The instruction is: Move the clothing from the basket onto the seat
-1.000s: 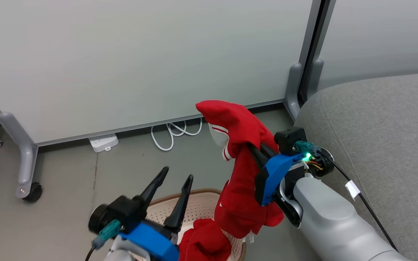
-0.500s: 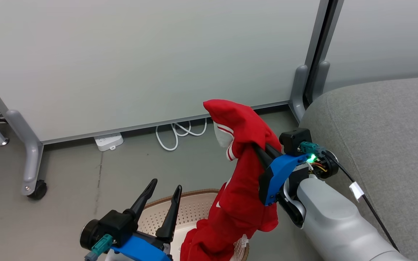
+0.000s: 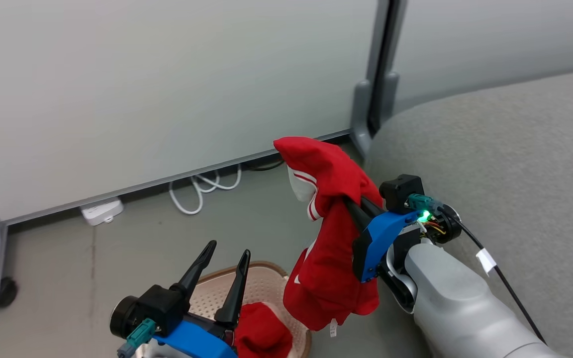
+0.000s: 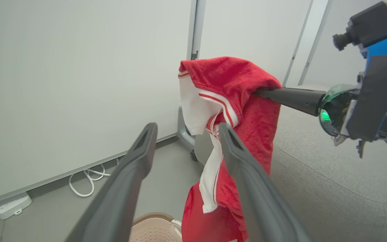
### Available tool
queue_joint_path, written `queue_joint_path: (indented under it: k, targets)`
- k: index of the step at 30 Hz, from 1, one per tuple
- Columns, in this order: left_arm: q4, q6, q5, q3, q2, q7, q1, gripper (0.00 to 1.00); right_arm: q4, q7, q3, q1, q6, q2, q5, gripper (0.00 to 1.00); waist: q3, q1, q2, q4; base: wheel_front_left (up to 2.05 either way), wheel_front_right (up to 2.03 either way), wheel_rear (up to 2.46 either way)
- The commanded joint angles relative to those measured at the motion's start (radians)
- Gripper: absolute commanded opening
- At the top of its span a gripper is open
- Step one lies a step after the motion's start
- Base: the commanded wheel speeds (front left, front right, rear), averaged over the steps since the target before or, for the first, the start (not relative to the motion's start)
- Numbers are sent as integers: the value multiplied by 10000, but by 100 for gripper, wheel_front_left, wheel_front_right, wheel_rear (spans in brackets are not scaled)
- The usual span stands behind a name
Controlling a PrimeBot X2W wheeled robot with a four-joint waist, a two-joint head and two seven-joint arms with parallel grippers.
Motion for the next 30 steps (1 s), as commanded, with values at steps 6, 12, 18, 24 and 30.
queue_joint_path:
  k: [6, 12, 18, 24, 30]
  targets:
    - [-101, -57, 90, 14, -67, -34, -109, 100, 30, -36, 36, -223, -3, -2, 75, 0, 126, -1, 0, -1565, 0, 0, 0]
    - [-167, -72, 148, 25, -90, -34, -162, 100, 76, -80, -34, -248, -3, -15, 84, 0, 266, -1, 0, -2684, 0, 0, 0]
    - [-175, -78, 129, -74, -89, -34, -124, 100, 122, -106, -28, -152, -3, 2, 97, 0, 322, -1, 0, -3520, 0, 0, 0]
    - [-110, -80, 77, -216, -96, -34, -160, 100, 192, -139, -67, -40, -3, 10, 101, 0, 294, -1, 0, -3791, 0, 0, 0]
    - [-116, -81, 80, -324, 26, -34, -249, 100, 219, -146, -252, -185, -3, 2, 242, 0, 444, -1, 0, -3677, 0, 0, 0]
